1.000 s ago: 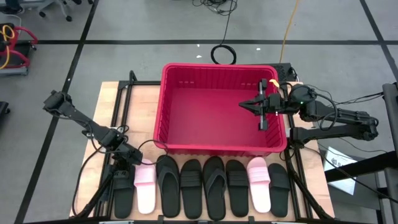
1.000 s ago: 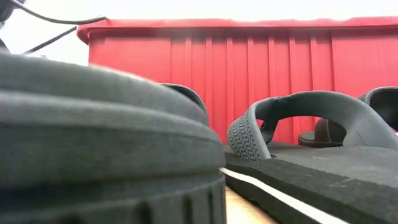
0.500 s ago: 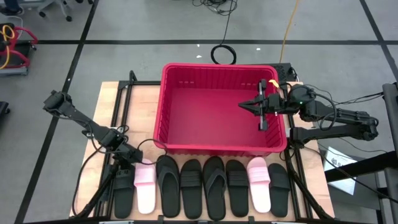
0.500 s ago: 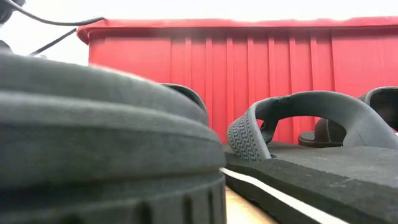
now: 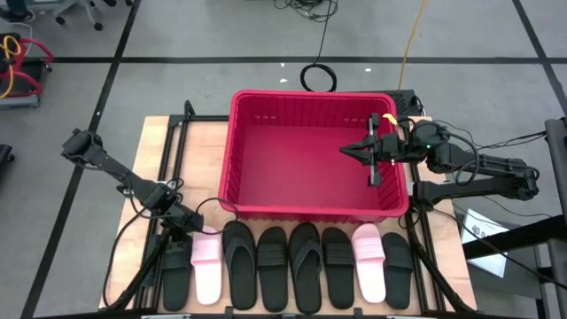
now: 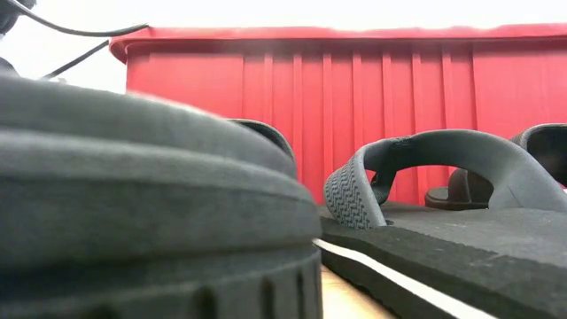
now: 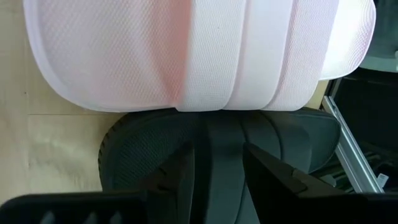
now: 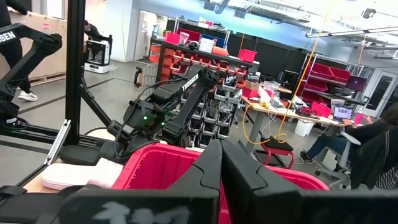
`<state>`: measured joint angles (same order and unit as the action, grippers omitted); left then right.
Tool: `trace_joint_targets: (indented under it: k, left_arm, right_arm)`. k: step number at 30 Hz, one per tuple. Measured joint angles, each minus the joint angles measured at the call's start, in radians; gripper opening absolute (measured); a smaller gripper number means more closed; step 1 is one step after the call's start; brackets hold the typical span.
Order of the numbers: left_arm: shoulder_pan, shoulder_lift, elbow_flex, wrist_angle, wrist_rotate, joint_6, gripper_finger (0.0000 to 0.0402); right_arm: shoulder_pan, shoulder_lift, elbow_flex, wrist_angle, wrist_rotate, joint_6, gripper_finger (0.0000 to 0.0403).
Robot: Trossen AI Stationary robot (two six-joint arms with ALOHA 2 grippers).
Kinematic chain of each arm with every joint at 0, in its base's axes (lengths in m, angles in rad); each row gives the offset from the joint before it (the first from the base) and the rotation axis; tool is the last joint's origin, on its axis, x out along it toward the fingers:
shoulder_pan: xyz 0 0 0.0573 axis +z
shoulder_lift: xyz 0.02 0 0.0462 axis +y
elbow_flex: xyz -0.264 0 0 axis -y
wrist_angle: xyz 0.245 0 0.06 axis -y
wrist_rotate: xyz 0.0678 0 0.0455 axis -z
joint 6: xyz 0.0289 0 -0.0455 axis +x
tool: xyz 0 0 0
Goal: Pick and place slides into bin
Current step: Put the black slide into the red bin
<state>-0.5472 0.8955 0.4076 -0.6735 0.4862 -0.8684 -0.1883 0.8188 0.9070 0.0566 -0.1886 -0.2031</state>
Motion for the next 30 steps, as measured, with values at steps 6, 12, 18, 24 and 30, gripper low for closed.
trace_joint_targets:
  k: [6,12,18,24,30]
  left_arm:
    - [-0.026,0.000,-0.028,0.041,0.003,-0.038,0.0131]
    - [-0.044,0.000,-0.068,0.165,0.024,-0.101,0.0131]
    - [-0.045,0.000,-0.069,0.185,0.072,-0.122,0.0131]
    - [-0.058,0.000,-0.069,0.195,0.094,-0.123,0.0131]
    - [-0.085,0.000,-0.069,0.218,0.102,-0.145,0.0132]
  right_arm:
    - [0.000,0.000,0.000,0.000,0.000,0.000,0.0000]
    - [0.000,0.000,0.000,0.001,0.000,0.000,0.0000]
    - [0.000,0.000,0.000,0.002,0.000,0.000,0.0000]
    - [0.000,0.000,0.000,0.003,0.000,0.000,0.0000]
    - [0.000,0.000,0.000,0.002,0.000,0.000,0.0000]
